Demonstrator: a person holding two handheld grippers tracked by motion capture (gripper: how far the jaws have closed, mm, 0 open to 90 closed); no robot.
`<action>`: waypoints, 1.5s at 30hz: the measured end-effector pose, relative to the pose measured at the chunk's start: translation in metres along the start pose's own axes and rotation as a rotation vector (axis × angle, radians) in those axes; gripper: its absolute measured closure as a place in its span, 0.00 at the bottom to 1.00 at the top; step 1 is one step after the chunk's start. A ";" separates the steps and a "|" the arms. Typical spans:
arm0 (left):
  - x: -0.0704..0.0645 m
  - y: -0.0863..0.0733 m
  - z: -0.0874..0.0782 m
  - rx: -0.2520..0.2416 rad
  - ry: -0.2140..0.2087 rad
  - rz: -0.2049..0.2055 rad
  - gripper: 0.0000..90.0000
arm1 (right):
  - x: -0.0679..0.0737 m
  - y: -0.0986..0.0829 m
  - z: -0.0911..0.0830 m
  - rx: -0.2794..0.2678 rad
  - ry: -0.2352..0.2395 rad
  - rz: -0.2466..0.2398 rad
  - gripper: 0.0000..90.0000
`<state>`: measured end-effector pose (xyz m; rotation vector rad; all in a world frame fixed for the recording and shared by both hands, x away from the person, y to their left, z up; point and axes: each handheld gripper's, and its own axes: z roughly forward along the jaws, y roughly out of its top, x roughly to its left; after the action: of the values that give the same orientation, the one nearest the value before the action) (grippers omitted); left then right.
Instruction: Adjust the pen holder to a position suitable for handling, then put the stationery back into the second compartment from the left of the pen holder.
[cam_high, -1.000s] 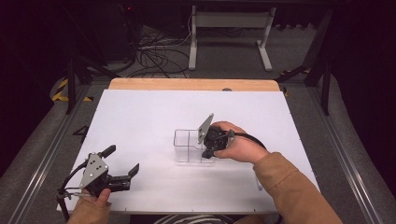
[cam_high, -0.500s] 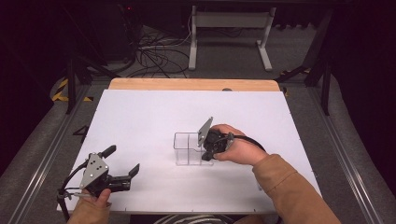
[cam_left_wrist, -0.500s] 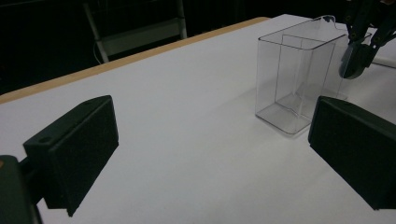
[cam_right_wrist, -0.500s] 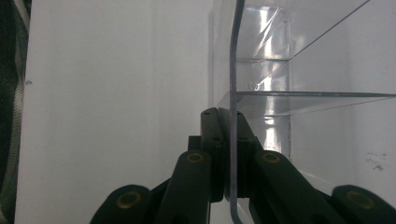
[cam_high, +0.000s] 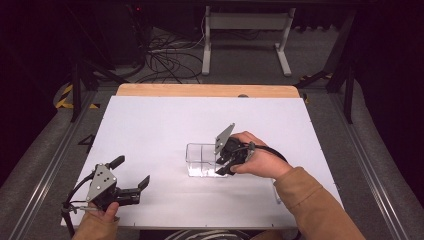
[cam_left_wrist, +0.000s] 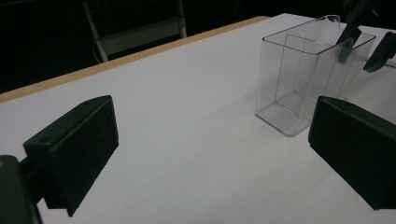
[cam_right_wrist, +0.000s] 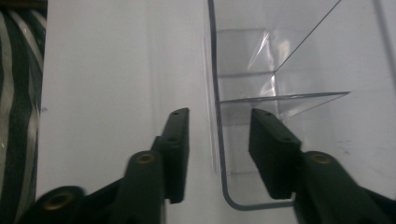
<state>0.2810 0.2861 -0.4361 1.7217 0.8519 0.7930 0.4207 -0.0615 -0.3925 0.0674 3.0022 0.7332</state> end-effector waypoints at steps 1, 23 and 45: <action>0.000 0.000 0.000 0.000 0.000 0.000 0.03 | 0.001 0.000 -0.004 -0.021 -0.016 0.008 0.57; 0.001 0.002 0.001 -0.005 0.003 0.000 0.03 | 0.013 -0.026 -0.075 -0.484 -0.333 0.169 0.16; -0.001 0.002 0.001 -0.003 0.004 -0.002 0.03 | 0.031 -0.076 -0.094 -0.600 -0.550 0.407 0.24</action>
<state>0.2814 0.2851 -0.4349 1.7168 0.8548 0.7966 0.3817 -0.1705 -0.3453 0.7282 2.1683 1.3503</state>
